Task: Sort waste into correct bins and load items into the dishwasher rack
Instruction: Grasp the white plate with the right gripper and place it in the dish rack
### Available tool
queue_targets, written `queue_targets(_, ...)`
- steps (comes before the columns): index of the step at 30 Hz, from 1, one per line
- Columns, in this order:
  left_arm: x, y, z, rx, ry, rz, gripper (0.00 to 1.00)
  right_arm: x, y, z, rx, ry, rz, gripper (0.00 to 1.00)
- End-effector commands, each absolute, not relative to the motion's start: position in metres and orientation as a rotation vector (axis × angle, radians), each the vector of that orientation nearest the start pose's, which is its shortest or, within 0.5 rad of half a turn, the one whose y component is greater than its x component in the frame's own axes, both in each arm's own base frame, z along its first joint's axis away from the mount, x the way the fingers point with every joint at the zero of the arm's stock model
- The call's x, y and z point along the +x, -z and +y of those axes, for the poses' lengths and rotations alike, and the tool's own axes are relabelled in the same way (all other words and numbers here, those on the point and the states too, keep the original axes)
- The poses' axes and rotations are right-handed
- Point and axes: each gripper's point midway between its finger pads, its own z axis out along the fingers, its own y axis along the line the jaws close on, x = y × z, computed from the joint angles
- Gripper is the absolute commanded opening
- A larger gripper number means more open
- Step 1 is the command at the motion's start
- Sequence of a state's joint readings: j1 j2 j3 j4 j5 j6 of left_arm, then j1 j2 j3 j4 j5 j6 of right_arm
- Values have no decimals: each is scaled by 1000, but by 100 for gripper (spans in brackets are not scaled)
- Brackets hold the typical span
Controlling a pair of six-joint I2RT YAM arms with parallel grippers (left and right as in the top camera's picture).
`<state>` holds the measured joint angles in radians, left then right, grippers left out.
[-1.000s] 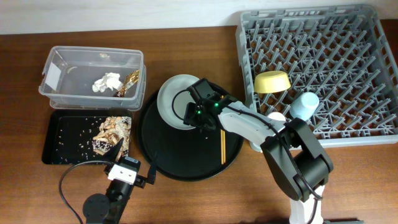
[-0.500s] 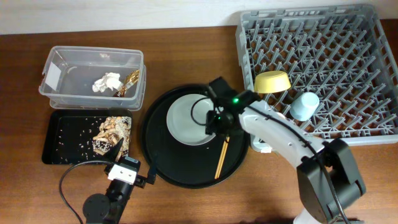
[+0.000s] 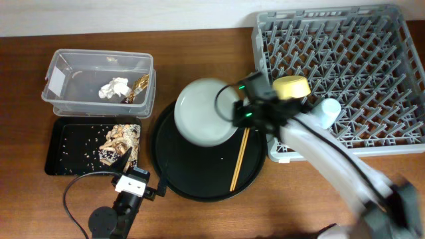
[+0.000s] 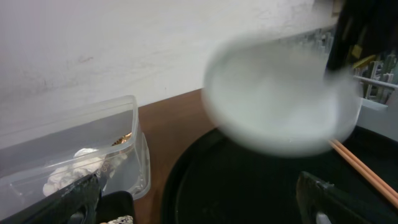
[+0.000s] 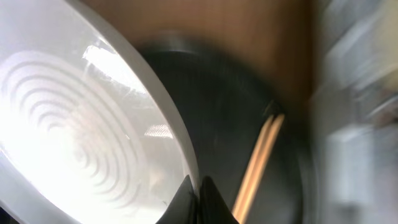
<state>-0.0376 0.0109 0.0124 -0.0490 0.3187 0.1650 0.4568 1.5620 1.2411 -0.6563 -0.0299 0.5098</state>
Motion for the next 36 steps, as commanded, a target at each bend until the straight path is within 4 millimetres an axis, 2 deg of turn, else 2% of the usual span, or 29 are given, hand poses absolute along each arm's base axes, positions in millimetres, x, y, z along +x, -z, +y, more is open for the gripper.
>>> queue_targets(1, 235, -164, -63, 416, 157, 1567, 100, 379, -246, 79, 65, 186, 2250, 4)
queue_targets(2, 235, -164, -63, 416, 157, 1567, 99, 375, -269, 40, 160, 390, 2157, 4)
queue_targets(3, 235, -164, -63, 416, 157, 1567, 99, 362, -298, -18, 352, 714, 2008, 4)
queue_targets(5, 235, -164, -63, 416, 157, 1567, 99, 350, -317, -63, 526, 962, 1872, 4)
queue_targets(6, 235, -164, -63, 416, 157, 1567, 99, 351, -313, -87, 596, 1044, 1850, 4)
queue_targets(9, 235, -164, -63, 416, 157, 1567, 99, 370, -282, -132, 615, 1228, 1914, 4)
queue_targets(11, 235, -164, -63, 416, 157, 1567, 99, 391, -261, -143, 489, 1355, 1991, 4)
queue_targets(13, 235, -164, -63, 416, 157, 1567, 99, 411, -241, -139, 361, 1423, 2044, 4)
queue_targets(14, 235, -164, -63, 416, 157, 1567, 99, 422, -226, -128, 301, 1408, 2072, 4)
queue_targets(15, 235, -164, -63, 416, 157, 1567, 99, 426, -219, -121, 269, 1397, 2085, 4)
queue_targets(17, 235, -164, -63, 416, 157, 1567, 99, 435, -214, -99, 207, 1357, 2088, 6)
queue_targets(18, 235, -164, -63, 416, 157, 1567, 99, 436, -218, -95, 210, 1358, 2072, 16)
queue_targets(19, 235, -164, -63, 416, 157, 1567, 99, 434, -227, -94, 232, 1384, 2044, 37)
queue_targets(21, 235, -164, -63, 416, 157, 1567, 99, 429, -243, -91, 259, 1401, 2005, 37)
queue_targets(24, 235, -164, -63, 416, 157, 1567, 99, 423, -257, -75, 238, 1381, 1981, 41)
queue_targets(27, 235, -164, -63, 416, 157, 1567, 99, 415, -277, -56, 242, 1380, 1923, 46)
queue_targets(28, 235, -164, -63, 416, 157, 1567, 99, 411, -286, -42, 215, 1345, 1911, 50)
queue_targets(29, 235, -164, -63, 416, 157, 1567, 99, 409, -292, -25, 164, 1295, 1911, 51)
queue_targets(30, 235, -164, -63, 416, 157, 1567, 99, 407, -289, 27, -60, 1089, 1967, 55)
queue_targets(31, 235, -164, -63, 416, 157, 1567, 99, 397, -275, 70, -213, 878, 2033, 58)
queue_targets(32, 235, -164, -63, 416, 157, 1567, 99, 379, -252, 114, -285, 583, 2141, 59)
queue_targets(33, 235, -164, -63, 416, 157, 1567, 99, 342, -209, 171, -330, 134, 2370, 64)
queue_targets(35, 235, -164, -63, 416, 157, 1567, 99, 301, -169, 214, -264, -272, 2627, 63)
queue_targets(36, 235, -164, -63, 416, 157, 1567, 100, 273, -132, 231, -158, -443, 2828, 58)
